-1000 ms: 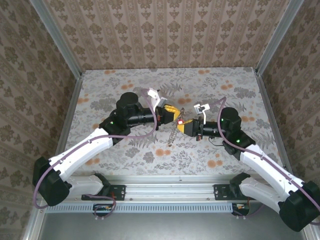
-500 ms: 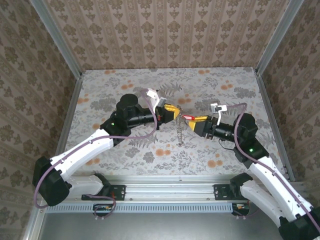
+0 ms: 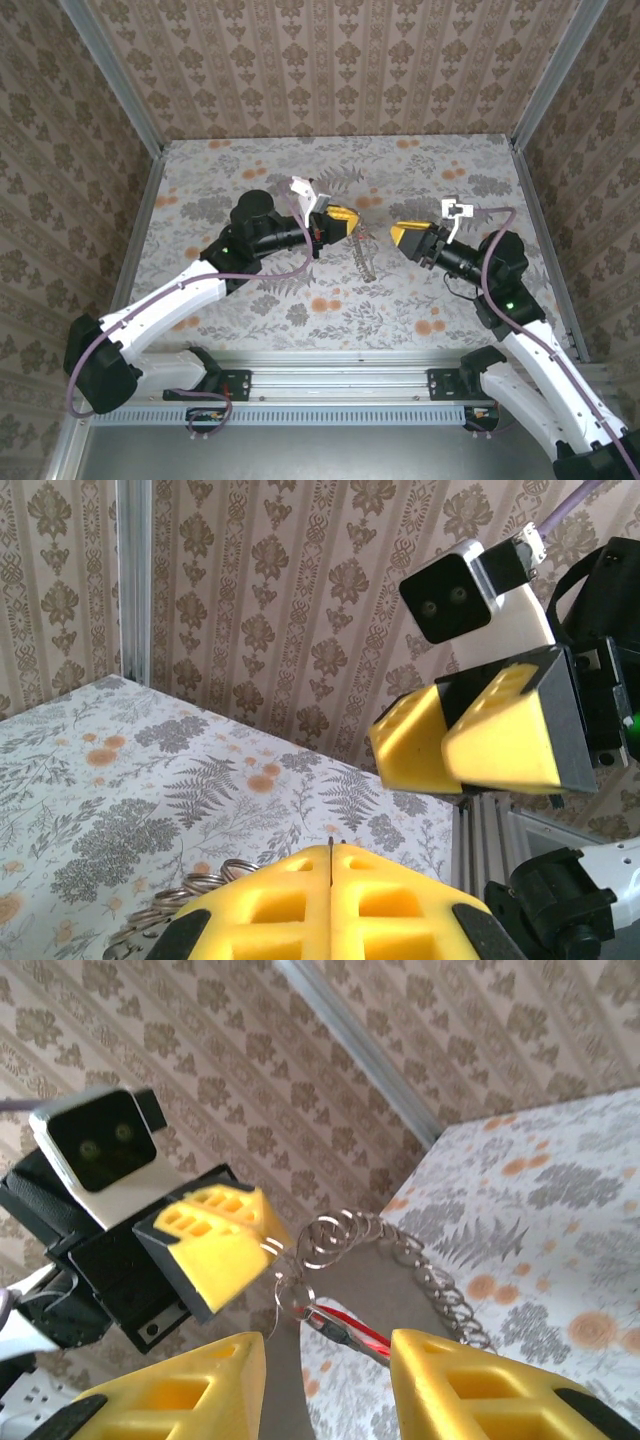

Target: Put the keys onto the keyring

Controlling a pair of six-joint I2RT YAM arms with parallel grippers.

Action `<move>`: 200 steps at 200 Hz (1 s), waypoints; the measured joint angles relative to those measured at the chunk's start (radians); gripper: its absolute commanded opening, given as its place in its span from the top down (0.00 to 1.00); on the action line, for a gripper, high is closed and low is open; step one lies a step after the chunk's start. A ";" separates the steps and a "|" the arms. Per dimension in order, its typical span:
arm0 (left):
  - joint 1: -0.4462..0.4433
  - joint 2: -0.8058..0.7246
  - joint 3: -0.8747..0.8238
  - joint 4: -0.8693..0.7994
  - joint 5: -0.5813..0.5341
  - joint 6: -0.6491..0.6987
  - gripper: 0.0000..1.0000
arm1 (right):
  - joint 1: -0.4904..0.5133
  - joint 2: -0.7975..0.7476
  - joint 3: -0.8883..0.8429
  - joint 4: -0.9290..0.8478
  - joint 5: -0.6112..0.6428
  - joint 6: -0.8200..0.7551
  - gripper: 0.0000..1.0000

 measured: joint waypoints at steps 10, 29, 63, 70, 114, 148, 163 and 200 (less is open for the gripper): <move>0.000 -0.003 0.000 0.000 0.000 0.000 1.00 | -0.006 -0.005 0.000 0.003 0.011 0.004 0.61; 0.000 -0.004 0.000 0.003 0.000 0.000 1.00 | -0.007 0.027 0.000 0.039 0.014 0.032 0.63; 0.000 -0.003 0.000 0.012 0.004 -0.001 1.00 | -0.003 0.175 0.000 0.137 0.002 0.089 0.71; 0.000 -0.002 0.000 0.016 0.004 -0.002 1.00 | 0.003 0.198 0.000 0.147 0.002 0.097 0.74; 0.000 0.003 0.000 0.019 0.004 -0.004 1.00 | 0.105 0.240 0.006 0.191 0.000 0.100 0.83; 0.000 0.019 0.000 0.019 0.004 -0.004 1.00 | 0.156 0.225 0.005 0.189 0.003 0.090 0.83; 0.000 0.027 0.000 0.019 0.004 -0.004 1.00 | 0.161 0.211 0.003 0.182 0.003 0.077 0.83; 0.000 0.033 0.001 0.019 0.004 -0.004 1.00 | 0.153 0.153 -0.004 0.106 0.027 0.031 0.82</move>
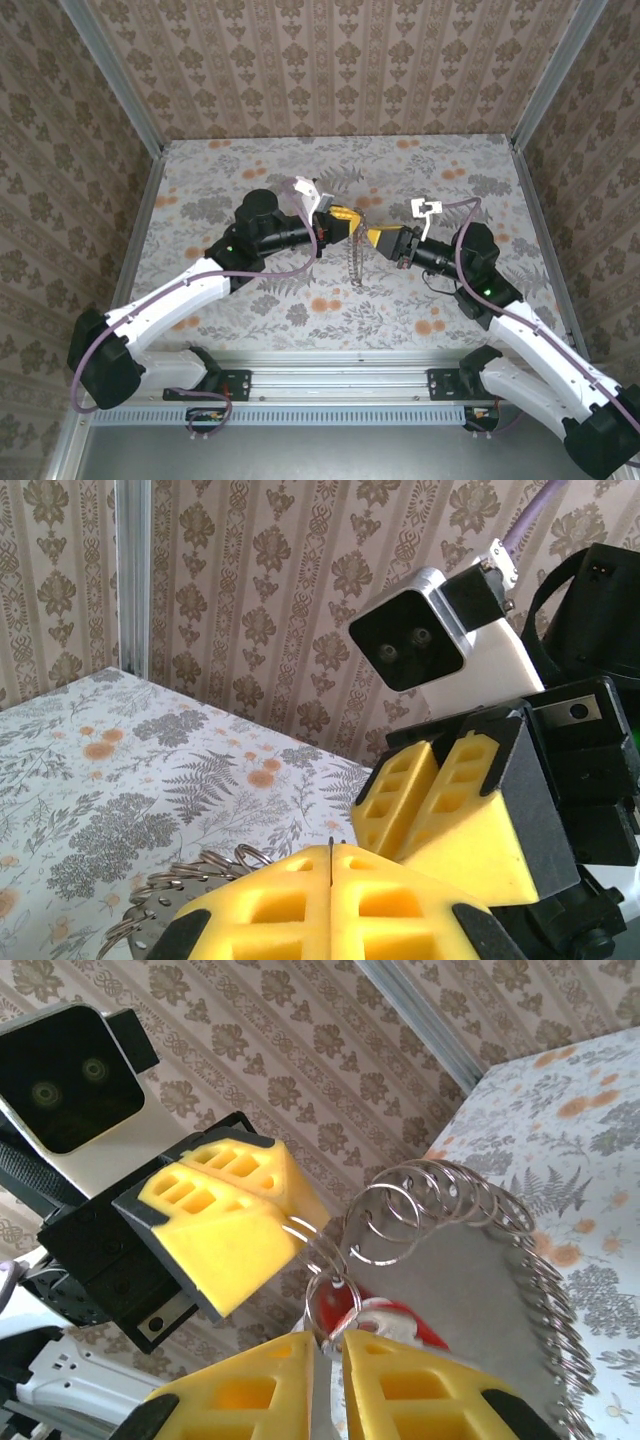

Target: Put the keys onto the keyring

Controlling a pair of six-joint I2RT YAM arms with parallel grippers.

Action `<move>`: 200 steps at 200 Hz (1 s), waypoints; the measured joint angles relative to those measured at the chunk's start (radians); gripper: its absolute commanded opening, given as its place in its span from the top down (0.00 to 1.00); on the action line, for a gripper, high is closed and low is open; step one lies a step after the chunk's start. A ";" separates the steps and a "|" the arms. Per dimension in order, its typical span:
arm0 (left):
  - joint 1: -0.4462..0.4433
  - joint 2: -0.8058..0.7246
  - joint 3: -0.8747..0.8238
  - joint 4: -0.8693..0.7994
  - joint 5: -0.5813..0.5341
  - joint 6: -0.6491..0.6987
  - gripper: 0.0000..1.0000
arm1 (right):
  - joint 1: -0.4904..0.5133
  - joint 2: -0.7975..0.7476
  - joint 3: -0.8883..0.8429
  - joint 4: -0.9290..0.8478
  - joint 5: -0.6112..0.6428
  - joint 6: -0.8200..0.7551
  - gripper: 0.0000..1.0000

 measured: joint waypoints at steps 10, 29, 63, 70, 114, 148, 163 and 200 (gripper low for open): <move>0.000 0.000 0.000 0.000 0.000 0.000 1.00 | -0.013 -0.018 0.000 -0.016 0.005 -0.007 0.82; 0.000 0.000 0.000 0.000 0.000 0.000 1.00 | -0.052 -0.039 0.000 -0.019 0.015 -0.006 0.79; 0.000 0.000 0.000 0.000 0.001 -0.004 1.00 | -0.090 -0.029 0.000 -0.005 0.018 0.006 0.63; 0.000 0.000 0.000 0.000 0.001 -0.004 1.00 | -0.091 -0.021 0.000 0.007 0.016 0.010 0.62; 0.000 0.000 0.000 0.019 0.000 -0.016 1.00 | -0.091 0.049 0.000 0.117 -0.021 0.055 0.61; 0.000 0.000 0.000 0.052 0.000 -0.026 1.00 | -0.085 0.089 0.001 0.212 -0.055 0.099 0.61; 0.000 0.000 0.000 0.053 0.000 -0.027 1.00 | -0.074 0.100 0.001 0.236 -0.066 0.107 0.61; -0.006 0.000 0.000 0.053 0.000 -0.033 1.00 | -0.047 0.110 0.002 0.268 -0.079 0.117 0.62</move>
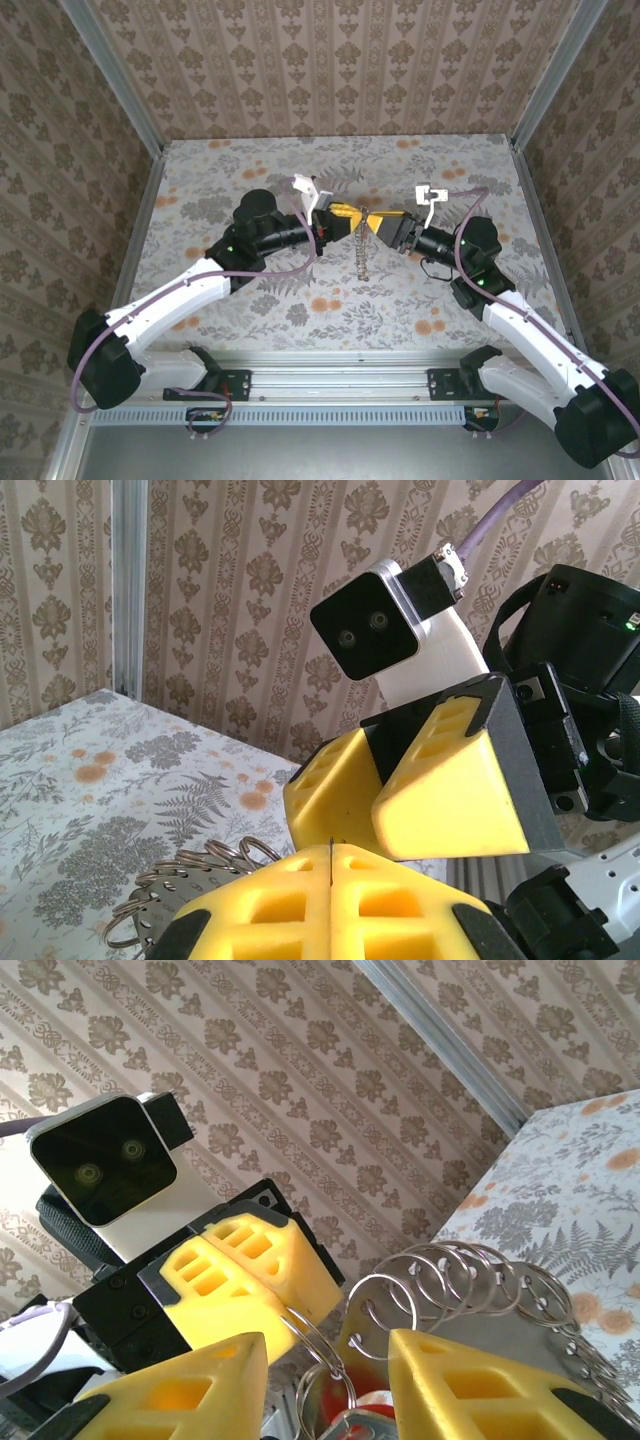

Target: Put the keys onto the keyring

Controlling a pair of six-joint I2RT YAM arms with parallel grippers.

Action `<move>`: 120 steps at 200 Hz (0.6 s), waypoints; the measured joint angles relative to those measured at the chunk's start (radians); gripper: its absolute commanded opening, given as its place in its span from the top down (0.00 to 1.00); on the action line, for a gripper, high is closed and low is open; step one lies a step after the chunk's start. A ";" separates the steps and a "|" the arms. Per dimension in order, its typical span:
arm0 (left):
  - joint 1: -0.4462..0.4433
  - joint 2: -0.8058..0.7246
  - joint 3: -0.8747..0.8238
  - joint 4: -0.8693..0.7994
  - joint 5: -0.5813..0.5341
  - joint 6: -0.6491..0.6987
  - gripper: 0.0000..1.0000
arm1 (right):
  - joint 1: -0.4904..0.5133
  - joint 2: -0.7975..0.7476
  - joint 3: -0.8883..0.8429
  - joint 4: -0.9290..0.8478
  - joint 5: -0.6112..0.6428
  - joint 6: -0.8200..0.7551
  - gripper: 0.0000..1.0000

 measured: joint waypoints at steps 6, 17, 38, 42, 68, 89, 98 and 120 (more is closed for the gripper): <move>-0.001 0.000 0.000 0.000 0.000 -0.001 1.00 | 0.002 0.002 0.000 0.004 -0.002 0.000 0.63; -0.002 0.003 0.000 0.003 0.000 -0.002 1.00 | 0.006 0.005 0.001 0.008 -0.002 0.001 0.64; -0.002 0.011 0.000 0.010 0.000 -0.002 1.00 | 0.007 0.008 0.001 0.013 -0.002 0.004 0.70; -0.002 0.011 0.000 0.010 0.000 -0.002 1.00 | 0.007 0.009 0.001 0.012 -0.002 0.005 0.71; -0.002 0.013 0.000 0.014 0.000 -0.002 1.00 | 0.007 0.009 0.001 0.012 -0.002 0.008 0.79; -0.002 0.013 0.000 0.015 0.000 -0.002 1.00 | 0.007 0.012 0.001 0.012 -0.002 0.007 0.86; -0.001 0.013 0.000 0.015 0.000 -0.004 1.00 | 0.007 0.013 0.001 0.012 -0.002 0.003 0.89; 0.000 0.013 0.000 0.015 -0.003 -0.008 1.00 | 0.007 0.013 0.001 0.012 -0.002 0.004 0.92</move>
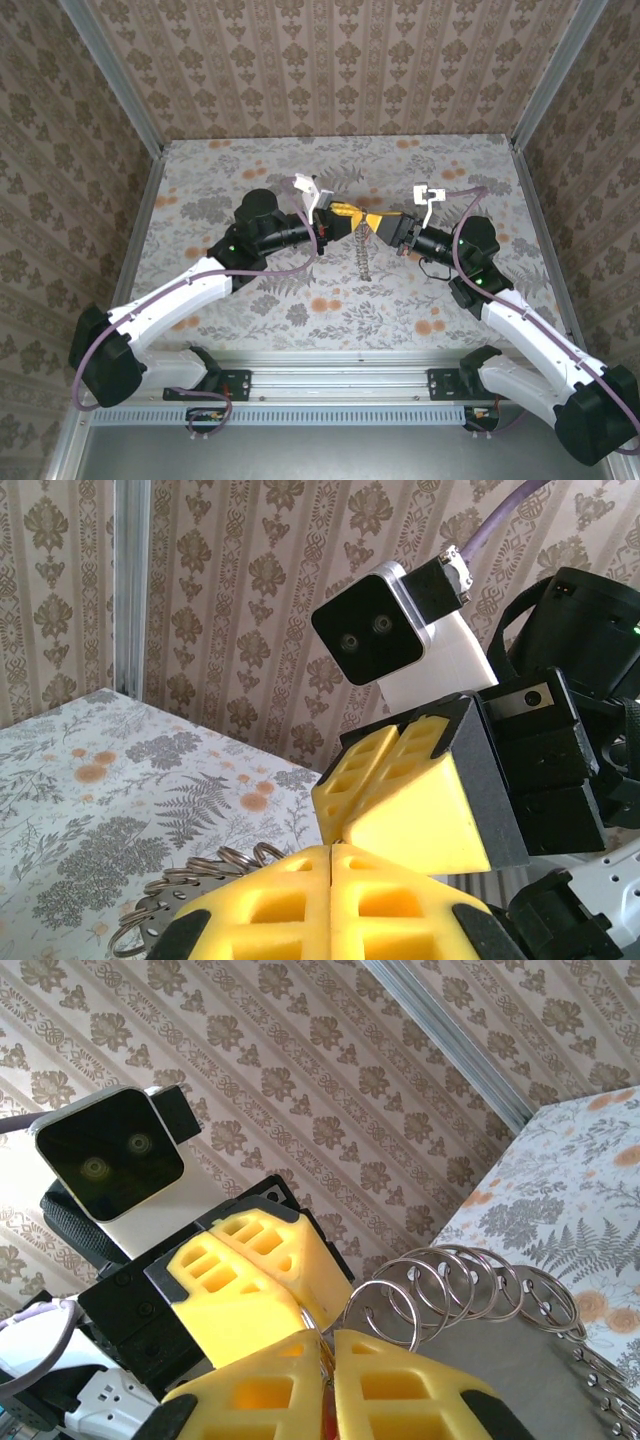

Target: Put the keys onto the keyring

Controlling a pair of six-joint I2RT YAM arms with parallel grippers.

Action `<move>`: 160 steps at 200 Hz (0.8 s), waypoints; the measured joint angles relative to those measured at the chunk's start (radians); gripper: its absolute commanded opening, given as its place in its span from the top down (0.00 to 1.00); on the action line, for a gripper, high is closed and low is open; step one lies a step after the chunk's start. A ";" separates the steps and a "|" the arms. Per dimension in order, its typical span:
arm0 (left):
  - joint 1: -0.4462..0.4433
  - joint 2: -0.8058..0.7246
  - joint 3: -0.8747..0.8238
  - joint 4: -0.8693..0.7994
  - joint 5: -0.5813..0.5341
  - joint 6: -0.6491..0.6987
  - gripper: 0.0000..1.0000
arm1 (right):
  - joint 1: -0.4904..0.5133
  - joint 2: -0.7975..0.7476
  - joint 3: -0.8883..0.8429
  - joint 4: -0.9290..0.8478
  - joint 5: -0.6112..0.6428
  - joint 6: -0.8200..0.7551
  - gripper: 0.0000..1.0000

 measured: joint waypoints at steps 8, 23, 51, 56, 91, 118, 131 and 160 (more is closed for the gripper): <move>0.000 0.000 0.000 0.000 -0.001 0.000 1.00 | 0.000 0.000 0.000 0.000 0.000 0.000 0.92; 0.000 0.000 0.000 0.000 -0.001 -0.002 1.00 | 0.000 0.000 0.000 0.000 0.000 -0.002 0.82; -0.005 0.002 0.000 0.002 0.001 -0.002 1.00 | 0.000 0.000 0.000 -0.001 0.000 0.000 0.84; -0.005 0.002 0.000 0.003 0.000 -0.002 1.00 | 0.000 0.000 0.000 -0.001 0.000 0.000 0.86; -0.005 0.002 0.000 0.003 -0.010 -0.004 1.00 | 0.000 0.000 0.000 -0.002 0.000 -0.008 1.00; -0.005 0.002 0.000 0.000 -0.013 -0.003 0.96 | -0.001 -0.003 0.002 -0.018 0.000 -0.028 1.00; -0.005 0.002 0.002 -0.015 -0.020 -0.001 0.84 | -0.001 -0.005 0.016 -0.061 0.000 -0.053 1.00; 0.007 -0.011 0.009 -0.078 -0.028 0.029 0.67 | 0.000 -0.005 0.082 -0.233 -0.006 -0.157 1.00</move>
